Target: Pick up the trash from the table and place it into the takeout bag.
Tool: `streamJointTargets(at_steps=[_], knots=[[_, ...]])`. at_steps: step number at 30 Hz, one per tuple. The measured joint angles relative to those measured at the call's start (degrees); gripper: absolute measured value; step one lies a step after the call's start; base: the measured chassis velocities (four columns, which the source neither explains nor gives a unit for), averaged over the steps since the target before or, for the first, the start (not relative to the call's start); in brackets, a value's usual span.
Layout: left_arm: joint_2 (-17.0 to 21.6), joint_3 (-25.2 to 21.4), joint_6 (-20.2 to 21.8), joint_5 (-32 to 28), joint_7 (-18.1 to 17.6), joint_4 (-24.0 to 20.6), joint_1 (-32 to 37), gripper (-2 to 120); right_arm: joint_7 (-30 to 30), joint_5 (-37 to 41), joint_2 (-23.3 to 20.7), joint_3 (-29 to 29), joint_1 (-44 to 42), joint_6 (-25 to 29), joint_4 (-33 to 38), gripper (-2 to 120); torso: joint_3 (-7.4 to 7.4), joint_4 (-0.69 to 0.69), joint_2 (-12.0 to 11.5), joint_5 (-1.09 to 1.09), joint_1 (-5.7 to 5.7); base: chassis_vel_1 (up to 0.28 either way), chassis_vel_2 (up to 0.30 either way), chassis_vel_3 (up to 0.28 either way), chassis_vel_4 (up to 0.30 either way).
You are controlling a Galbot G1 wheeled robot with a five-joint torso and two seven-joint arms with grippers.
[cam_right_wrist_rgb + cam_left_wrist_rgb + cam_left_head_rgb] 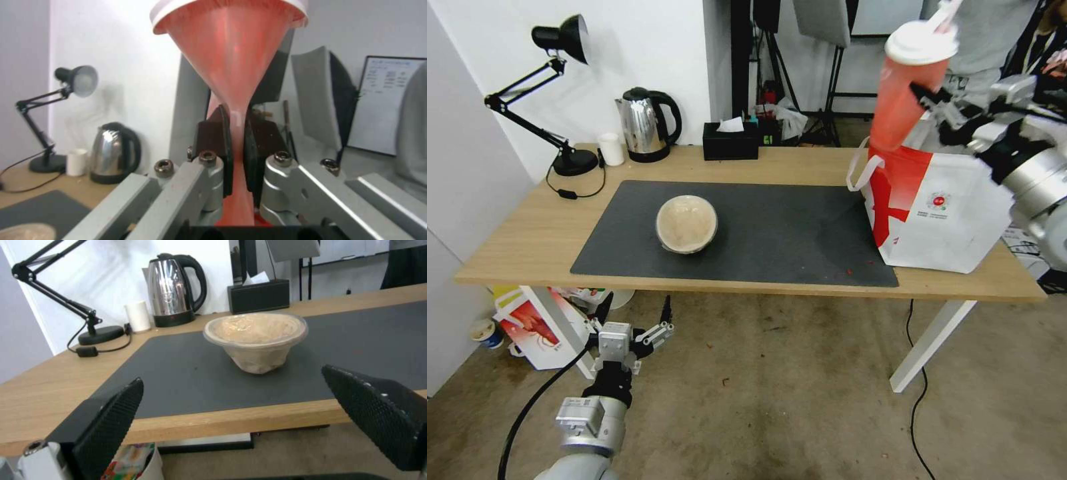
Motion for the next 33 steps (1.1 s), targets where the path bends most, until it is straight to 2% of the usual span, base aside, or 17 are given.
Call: streamJointTargets(at_steps=[8,14,23,33], knots=[[0.0,0.0,0.0,0.0,0.0,0.0,0.0,100,-0.27,0.99,-1.24,1.07,2.07,1.1,-4.47,4,0.0,0.0,0.0,0.0,0.0,0.0,0.0,0.0,0.0],[0.0,0.0,0.0,0.0,0.0,0.0,0.0,100,-1.01,0.76,-1.0,-0.71,4.34,1.51,-7.97,4,0.0,0.0,0.0,0.0,0.0,0.0,0.0,0.0,0.0],[0.0,0.0,0.0,0.0,0.0,0.0,0.0,100,-1.57,-2.2,2.73,-11.68,15.35,1.55,-14.52,4,0.0,0.01,0.0,-0.01,0.0,0.0,0.0,0.0,0.0],[0.0,0.0,0.0,0.0,0.0,0.0,0.0,100,-2.54,-5.85,8.42,-18.47,22.44,1.69,-22.01,4,0.0,0.0,0.0,0.0,0.01,0.0,0.0,0.0,0.0]])
